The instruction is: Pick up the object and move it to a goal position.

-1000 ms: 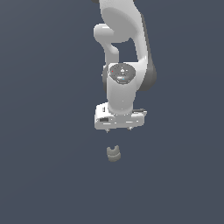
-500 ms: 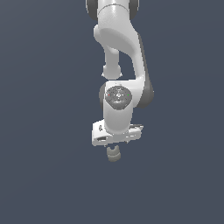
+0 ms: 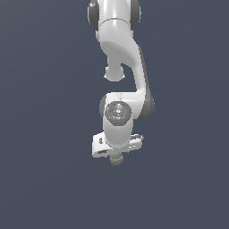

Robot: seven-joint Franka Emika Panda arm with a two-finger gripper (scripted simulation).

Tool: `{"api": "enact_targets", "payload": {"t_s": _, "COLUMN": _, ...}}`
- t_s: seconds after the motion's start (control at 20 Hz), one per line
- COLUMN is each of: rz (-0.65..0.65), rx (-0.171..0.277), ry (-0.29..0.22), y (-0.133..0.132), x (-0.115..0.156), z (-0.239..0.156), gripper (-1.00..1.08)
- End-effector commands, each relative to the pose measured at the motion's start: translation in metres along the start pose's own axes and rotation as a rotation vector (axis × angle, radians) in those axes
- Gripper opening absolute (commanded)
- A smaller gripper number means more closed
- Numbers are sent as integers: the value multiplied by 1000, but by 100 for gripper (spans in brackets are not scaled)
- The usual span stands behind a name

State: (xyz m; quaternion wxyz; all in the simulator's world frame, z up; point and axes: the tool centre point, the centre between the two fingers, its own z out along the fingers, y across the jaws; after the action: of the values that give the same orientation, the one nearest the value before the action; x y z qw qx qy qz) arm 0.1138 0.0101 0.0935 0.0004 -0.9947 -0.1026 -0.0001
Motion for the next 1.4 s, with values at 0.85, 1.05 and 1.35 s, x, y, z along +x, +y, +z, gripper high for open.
{"api": "enact_targets", "payload": {"t_s": 0.85, "rz": -7, "rx": -1, "ry": 0, "y": 2, "x": 2, "z": 53, "gripper": 100}}
{"api": "enact_targets", "payload": {"t_s": 1.05, "rz": -7, "rx": -1, "ry": 0, "y": 2, "x": 3, "z": 55, "gripper": 100}}
{"api": "enact_targets", "payload": {"t_s": 1.35, "rz": -7, "rx": -1, "ry": 0, "y": 2, "x": 3, "z": 54, "gripper": -100}}
